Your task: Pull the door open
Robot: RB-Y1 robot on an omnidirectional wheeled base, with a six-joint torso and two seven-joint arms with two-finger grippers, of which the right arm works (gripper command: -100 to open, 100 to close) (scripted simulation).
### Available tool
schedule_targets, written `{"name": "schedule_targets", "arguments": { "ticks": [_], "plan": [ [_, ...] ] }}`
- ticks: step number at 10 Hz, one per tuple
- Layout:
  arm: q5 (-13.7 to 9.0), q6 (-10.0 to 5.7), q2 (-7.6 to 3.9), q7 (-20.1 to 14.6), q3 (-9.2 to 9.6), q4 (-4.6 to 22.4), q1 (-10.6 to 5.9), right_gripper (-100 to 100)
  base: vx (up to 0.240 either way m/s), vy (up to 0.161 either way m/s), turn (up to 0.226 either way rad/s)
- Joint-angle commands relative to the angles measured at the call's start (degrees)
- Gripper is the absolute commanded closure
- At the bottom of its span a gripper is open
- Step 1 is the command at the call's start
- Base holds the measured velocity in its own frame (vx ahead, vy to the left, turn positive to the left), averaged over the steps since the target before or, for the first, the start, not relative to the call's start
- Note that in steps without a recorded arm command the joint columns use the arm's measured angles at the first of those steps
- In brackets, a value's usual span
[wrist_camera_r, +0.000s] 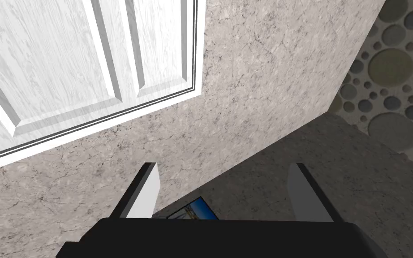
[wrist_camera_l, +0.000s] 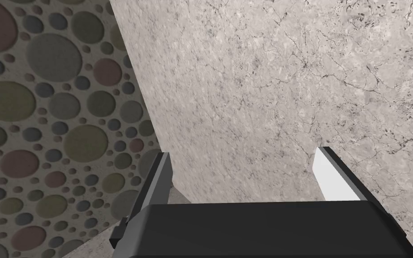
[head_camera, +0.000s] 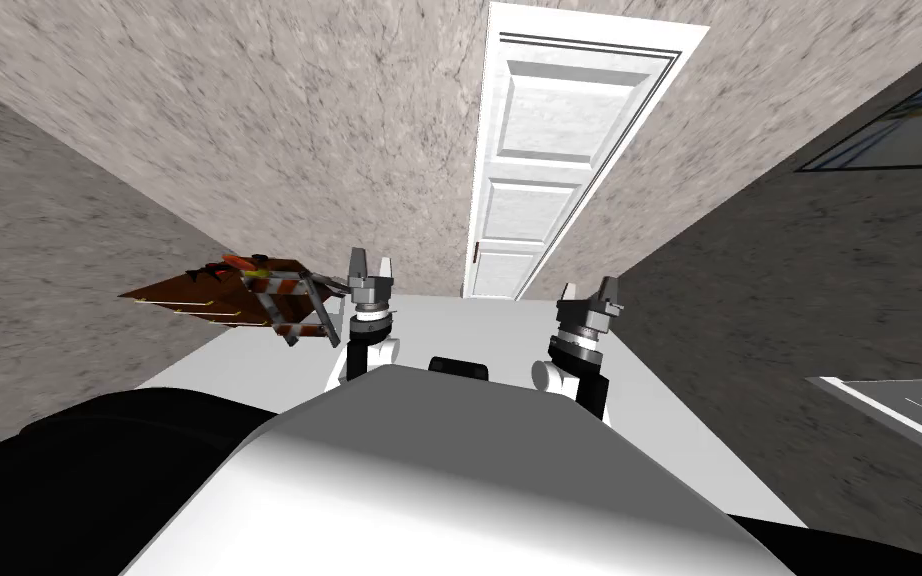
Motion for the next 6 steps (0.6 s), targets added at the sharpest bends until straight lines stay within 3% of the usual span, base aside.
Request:
{"name": "schedule_targets", "arguments": {
  "ticks": [1,6],
  "plan": [
    [-1.53,-1.1,-0.94,-1.94,0.06,1.98,0.11,-100,0.067,0.029,0.191],
    [-6.38,-4.56,-3.4,-8.06,0.25,8.24,0.44,-100,0.127,0.008,0.191]
  ]
}}
